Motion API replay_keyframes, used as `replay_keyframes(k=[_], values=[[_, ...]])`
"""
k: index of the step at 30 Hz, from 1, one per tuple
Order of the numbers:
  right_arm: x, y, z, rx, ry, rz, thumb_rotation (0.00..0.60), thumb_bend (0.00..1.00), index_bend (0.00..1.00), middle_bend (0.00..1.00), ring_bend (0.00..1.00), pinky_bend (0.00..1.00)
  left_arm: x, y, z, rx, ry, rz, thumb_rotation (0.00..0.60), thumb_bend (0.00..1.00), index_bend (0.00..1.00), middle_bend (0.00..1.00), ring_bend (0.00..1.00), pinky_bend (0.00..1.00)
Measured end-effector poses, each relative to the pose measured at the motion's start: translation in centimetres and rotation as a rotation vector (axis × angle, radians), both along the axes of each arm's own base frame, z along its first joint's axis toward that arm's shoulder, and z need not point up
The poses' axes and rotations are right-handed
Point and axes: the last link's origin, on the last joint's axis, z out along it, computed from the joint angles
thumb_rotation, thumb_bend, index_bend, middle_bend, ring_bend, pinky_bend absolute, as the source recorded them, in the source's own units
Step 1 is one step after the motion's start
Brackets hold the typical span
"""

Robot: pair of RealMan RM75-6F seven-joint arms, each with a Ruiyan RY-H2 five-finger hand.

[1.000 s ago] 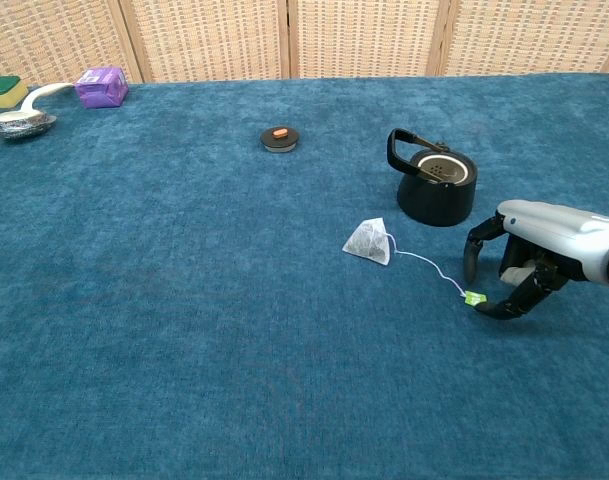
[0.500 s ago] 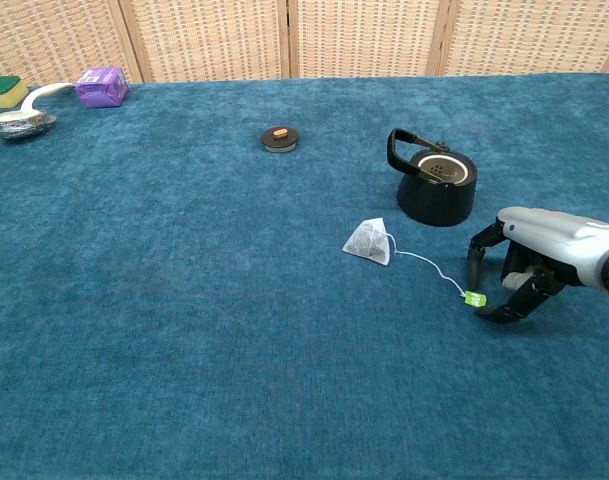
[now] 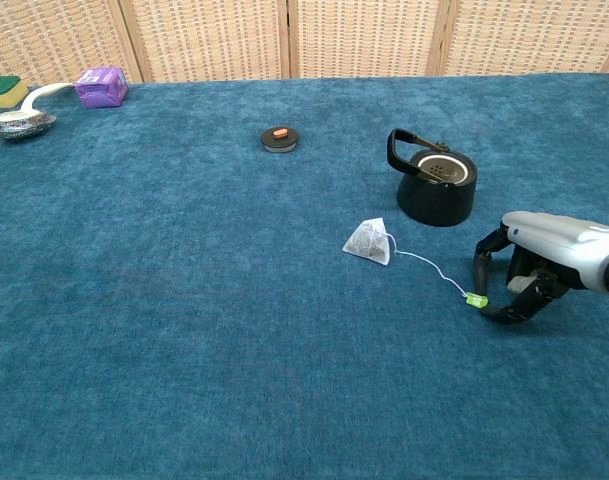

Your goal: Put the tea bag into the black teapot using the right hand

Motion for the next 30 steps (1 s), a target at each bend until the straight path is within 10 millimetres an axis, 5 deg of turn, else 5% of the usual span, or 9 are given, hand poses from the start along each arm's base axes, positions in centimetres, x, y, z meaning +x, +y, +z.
replay_keyframes(k=[30], values=[[0.31,-0.32,-0.23,0.006,0.012,-0.018,0.6,0.41,0.55,1.0,1.0,1.0,-0.45,-0.13,0.11,0.006,-0.001,0.011,0.6,0.27,0.08,0.14,0.0,0.1]])
